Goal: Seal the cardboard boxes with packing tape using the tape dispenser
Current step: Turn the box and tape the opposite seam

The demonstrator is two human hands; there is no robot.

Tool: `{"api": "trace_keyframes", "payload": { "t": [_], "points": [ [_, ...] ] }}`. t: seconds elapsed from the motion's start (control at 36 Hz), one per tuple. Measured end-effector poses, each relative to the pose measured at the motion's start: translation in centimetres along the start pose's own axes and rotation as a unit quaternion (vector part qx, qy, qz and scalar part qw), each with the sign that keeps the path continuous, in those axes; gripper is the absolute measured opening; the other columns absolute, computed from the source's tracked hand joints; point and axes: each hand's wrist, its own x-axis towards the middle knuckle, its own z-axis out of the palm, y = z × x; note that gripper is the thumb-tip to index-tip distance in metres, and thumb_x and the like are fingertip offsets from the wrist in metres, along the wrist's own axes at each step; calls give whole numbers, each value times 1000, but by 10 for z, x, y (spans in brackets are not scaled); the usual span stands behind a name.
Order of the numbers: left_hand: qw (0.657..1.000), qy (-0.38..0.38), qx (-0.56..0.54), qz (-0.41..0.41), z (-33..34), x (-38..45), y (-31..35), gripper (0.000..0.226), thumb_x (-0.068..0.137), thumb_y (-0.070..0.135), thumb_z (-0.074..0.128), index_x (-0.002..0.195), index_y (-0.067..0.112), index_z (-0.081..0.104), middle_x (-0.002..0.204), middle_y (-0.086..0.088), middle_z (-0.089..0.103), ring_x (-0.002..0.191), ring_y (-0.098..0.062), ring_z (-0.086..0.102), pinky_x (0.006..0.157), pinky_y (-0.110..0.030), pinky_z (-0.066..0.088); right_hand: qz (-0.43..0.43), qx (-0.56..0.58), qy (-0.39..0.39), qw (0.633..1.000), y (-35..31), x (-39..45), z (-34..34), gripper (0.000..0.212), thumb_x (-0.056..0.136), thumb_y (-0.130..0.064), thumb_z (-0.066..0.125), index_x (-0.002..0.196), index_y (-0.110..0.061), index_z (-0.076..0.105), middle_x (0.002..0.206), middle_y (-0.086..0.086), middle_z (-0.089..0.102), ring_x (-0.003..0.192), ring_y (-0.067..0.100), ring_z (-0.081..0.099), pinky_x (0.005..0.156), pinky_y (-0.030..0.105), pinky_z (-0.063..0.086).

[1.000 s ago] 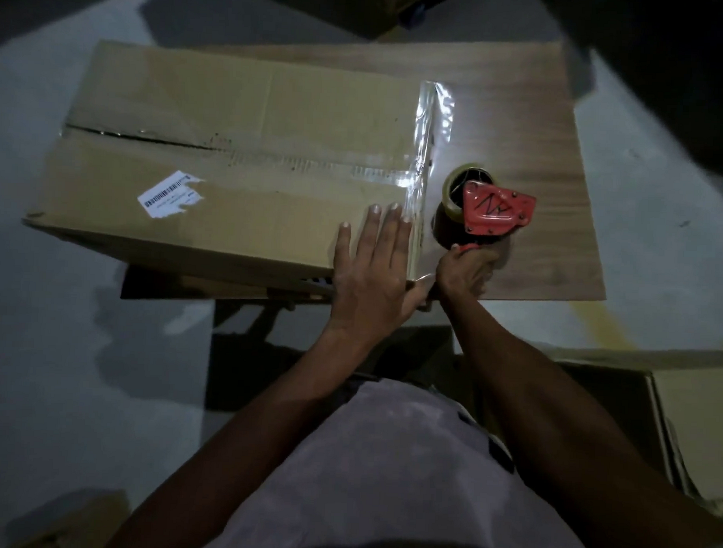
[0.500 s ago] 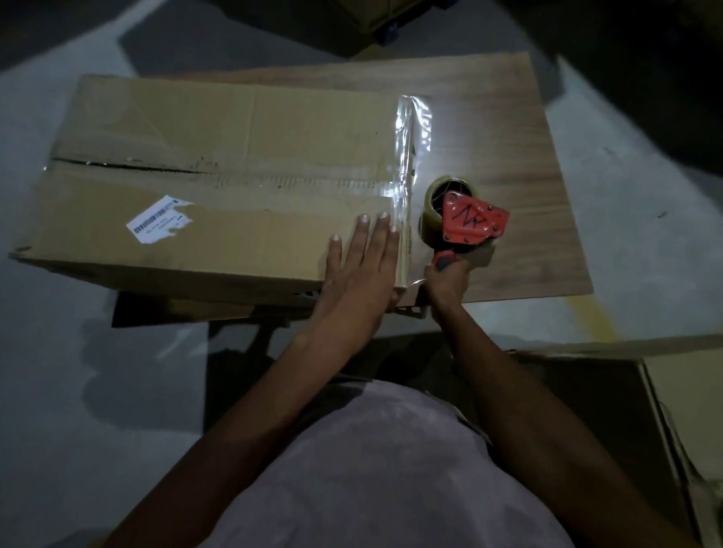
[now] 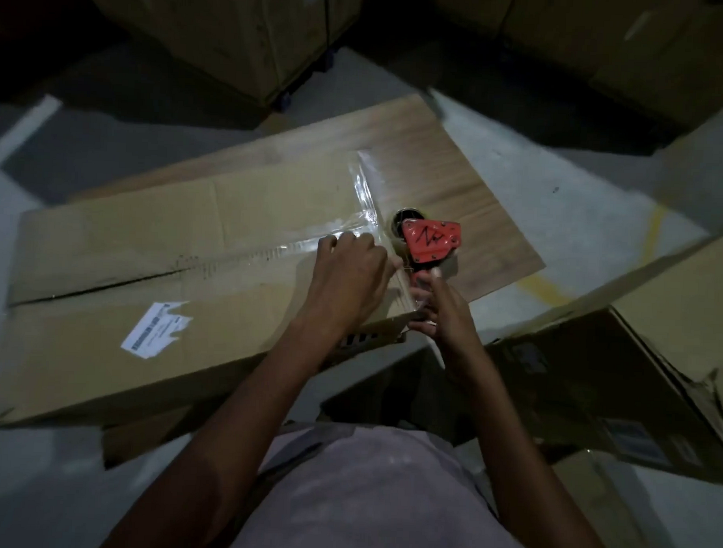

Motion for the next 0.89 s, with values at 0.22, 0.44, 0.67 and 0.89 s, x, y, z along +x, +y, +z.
{"api": "trace_keyframes", "payload": {
  "t": [0.22, 0.44, 0.67, 0.89],
  "points": [
    [978, 160, -123, -54, 17, 46, -43, 24, 103, 24, 48, 105, 10, 68, 106, -11, 67, 108, -33, 57, 94, -47, 41, -71, -46, 96, 992, 21, -27, 22, 51, 94, -43, 73, 137, -28, 51, 118, -4, 65, 95, 1, 70, 61, 12, 54],
    [973, 36, -94, -207, 36, 55, -51, 56, 110, 35, 27, 160, 10, 19, 168, -21, 4, 155, -41, 0, 125, -53, 4, -107, -190, 138, 966, 0, -17, 26, 63, 88, -50, 75, 135, -41, 34, 123, -10, 60, 108, 12, 62, 86, 33, 57],
    [977, 19, -63, -205, 36, 58, -53, 59, 110, 37, 25, 162, 11, 13, 169, -21, 0, 155, -41, -2, 126, -53, 5, -113, -312, 130, 934, -51, 23, 37, 105, 73, -70, 70, 154, -38, 12, 146, 9, 55, 123, 34, 61, 104, 56, 51],
    [974, 13, -48, -220, 41, 61, -52, 60, 109, 38, 25, 162, 13, 14, 169, -18, 2, 156, -40, -1, 125, -52, 6, -178, -349, 101, 914, -89, 79, 59, 101, 83, -58, 73, 156, -26, 10, 131, 0, 59, 106, 27, 67, 92, 48, 53]
  ]
}}
